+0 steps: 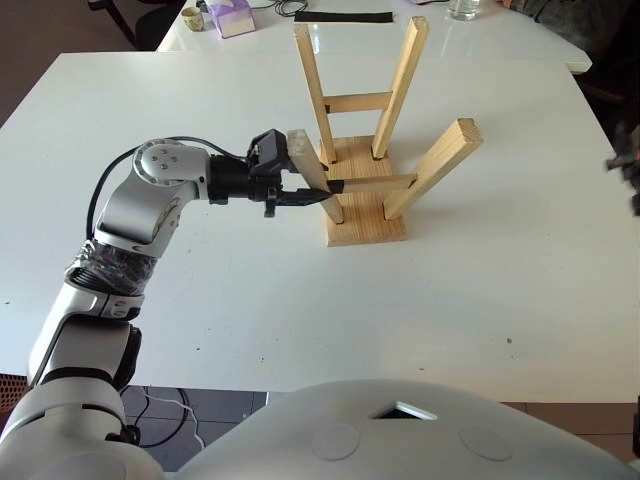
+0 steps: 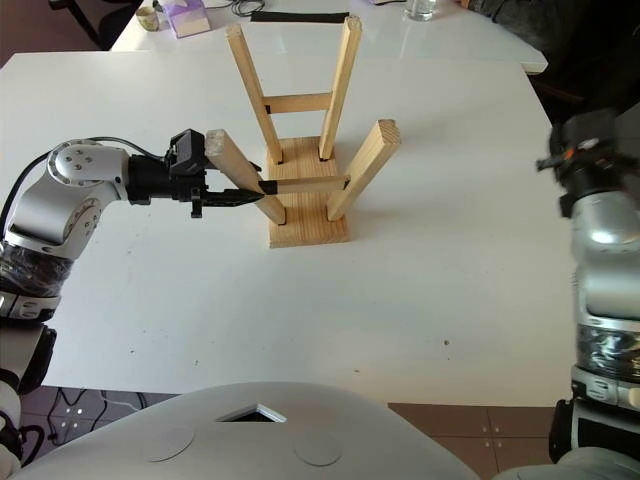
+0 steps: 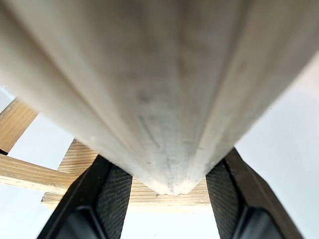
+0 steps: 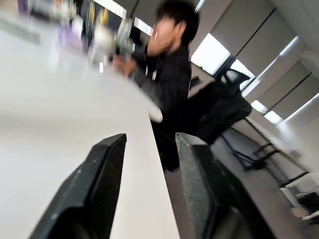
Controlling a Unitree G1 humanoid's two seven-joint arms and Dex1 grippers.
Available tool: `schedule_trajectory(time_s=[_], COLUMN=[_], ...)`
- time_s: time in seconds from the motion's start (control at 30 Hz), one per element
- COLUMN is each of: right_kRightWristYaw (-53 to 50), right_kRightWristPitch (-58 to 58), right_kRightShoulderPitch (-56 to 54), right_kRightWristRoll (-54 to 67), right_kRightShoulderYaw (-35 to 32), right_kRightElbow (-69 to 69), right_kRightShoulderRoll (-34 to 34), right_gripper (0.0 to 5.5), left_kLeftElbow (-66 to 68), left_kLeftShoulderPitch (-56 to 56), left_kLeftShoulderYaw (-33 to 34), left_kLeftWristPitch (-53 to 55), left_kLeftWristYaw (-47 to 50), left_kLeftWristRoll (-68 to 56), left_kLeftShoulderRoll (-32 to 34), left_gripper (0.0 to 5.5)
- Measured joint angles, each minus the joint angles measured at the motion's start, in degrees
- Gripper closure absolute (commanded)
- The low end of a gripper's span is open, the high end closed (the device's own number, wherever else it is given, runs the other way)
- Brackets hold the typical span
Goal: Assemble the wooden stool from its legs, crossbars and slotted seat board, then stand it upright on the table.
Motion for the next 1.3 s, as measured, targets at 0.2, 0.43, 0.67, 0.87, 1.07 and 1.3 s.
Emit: schedule_trajectory(time_s=[0.2,0.43,0.67,0.87,1.07,1.3], right_kRightWristYaw=[2.25,2.75,4.95,1.00,0.74,3.92], right_kRightWristPitch=[7.30,18.94,12.30,6.31,19.85,23.10], right_kRightShoulderPitch=[-5.81,-6.27,-6.17,-7.65,-15.68,-16.57], right_kRightWristRoll=[6.07,6.44,0.97,-12.17,-2.61,-3.94], right_kRightShoulderYaw=[18.79,18.07,1.86,6.16,17.92,17.55], right_kRightElbow=[-18.29,-25.08,-13.78,-9.04,-16.80,-18.22], right_kRightShoulderRoll=[20.92,21.41,8.71,4.73,31.97,27.15], right_gripper=[2.14,2.14,2.14,2.14,2.14,2.14], left_kLeftElbow=[0.25,-0.76,-1.66,-2.00,-2.40,-8.41], left_kLeftShoulderPitch=[-0.31,-0.36,-0.47,-0.42,1.86,3.76], left_kLeftShoulderYaw=[1.16,1.52,0.05,-0.06,3.01,3.07], left_kLeftWristPitch=[-0.17,0.41,0.95,1.60,1.81,5.70], left_kLeftWristYaw=[-0.78,-1.84,1.79,3.32,3.80,7.56], left_kLeftWristRoll=[-0.94,-0.63,0.50,0.55,-2.04,-2.02], left_kLeftShoulderRoll=[1.42,2.95,0.90,0.91,2.82,2.82], left_gripper=[3.45,3.45,3.45,3.45,3.45,3.45])
